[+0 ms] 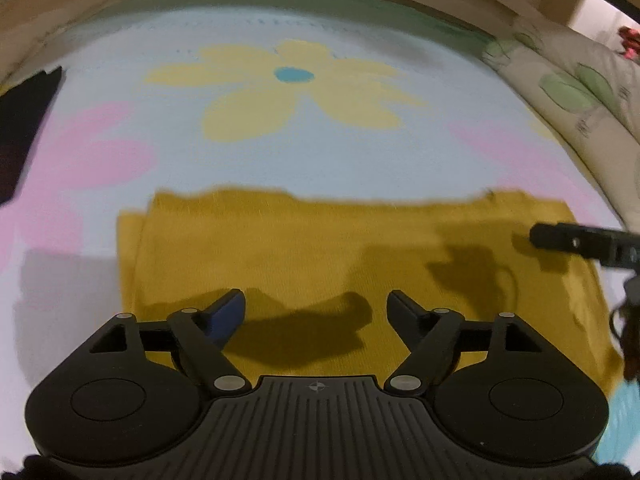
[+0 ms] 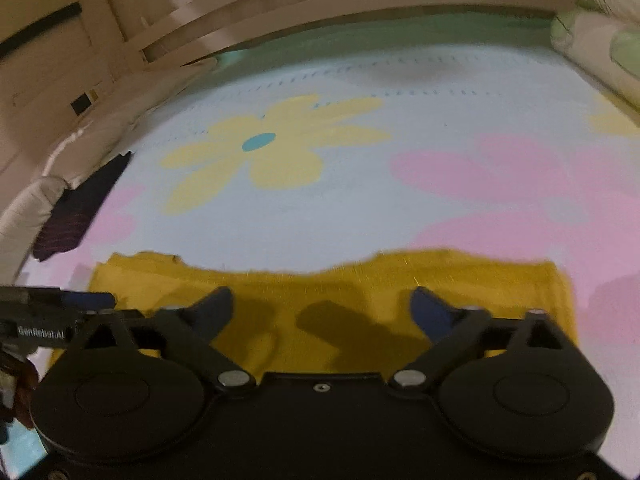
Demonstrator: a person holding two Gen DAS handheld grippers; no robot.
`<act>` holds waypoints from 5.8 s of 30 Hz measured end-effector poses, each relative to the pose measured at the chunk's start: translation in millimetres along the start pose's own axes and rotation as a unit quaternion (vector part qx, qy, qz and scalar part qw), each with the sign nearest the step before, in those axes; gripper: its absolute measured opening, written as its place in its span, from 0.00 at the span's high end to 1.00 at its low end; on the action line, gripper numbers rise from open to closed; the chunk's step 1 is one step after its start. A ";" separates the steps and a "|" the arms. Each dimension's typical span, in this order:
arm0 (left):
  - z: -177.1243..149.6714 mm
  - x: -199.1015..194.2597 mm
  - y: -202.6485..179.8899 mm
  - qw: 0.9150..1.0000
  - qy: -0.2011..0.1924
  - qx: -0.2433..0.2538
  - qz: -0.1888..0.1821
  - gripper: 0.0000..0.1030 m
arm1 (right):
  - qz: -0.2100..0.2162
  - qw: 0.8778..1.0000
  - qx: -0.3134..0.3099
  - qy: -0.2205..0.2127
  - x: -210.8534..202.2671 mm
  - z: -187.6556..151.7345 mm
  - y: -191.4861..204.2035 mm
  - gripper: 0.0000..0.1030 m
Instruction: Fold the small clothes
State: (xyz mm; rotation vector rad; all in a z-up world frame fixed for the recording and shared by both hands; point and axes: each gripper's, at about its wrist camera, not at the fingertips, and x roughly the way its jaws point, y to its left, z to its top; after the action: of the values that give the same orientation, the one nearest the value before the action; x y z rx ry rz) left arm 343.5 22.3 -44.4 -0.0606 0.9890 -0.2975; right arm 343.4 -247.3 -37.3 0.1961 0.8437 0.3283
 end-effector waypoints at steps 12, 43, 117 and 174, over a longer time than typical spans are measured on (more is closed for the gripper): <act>-86.7 -44.6 -21.5 0.993 0.026 0.102 0.046 0.17 | -0.063 0.986 -0.127 0.092 -67.5 -85.6 -17.6 0.00; -69.8 -40.7 -22.1 1.000 0.022 -0.008 0.008 0.17 | 0.134 0.970 0.200 -0.003 -43.1 -59.4 -116.8 0.00; -32.2 -84.2 118.0 0.984 -0.053 -0.161 0.059 0.16 | 0.147 0.981 0.071 0.108 37.8 -33.2 153.5 0.64; -44.9 -32.5 62.4 0.997 -0.008 -0.061 0.050 0.09 | 0.096 0.994 -0.024 0.033 49.4 -6.4 94.0 0.27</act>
State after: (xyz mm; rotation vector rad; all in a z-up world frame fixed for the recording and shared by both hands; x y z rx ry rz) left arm 303.3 94.8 -54.2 -0.1229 0.9906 -0.1445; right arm 349.7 -141.7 -47.9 0.2236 0.8839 0.5380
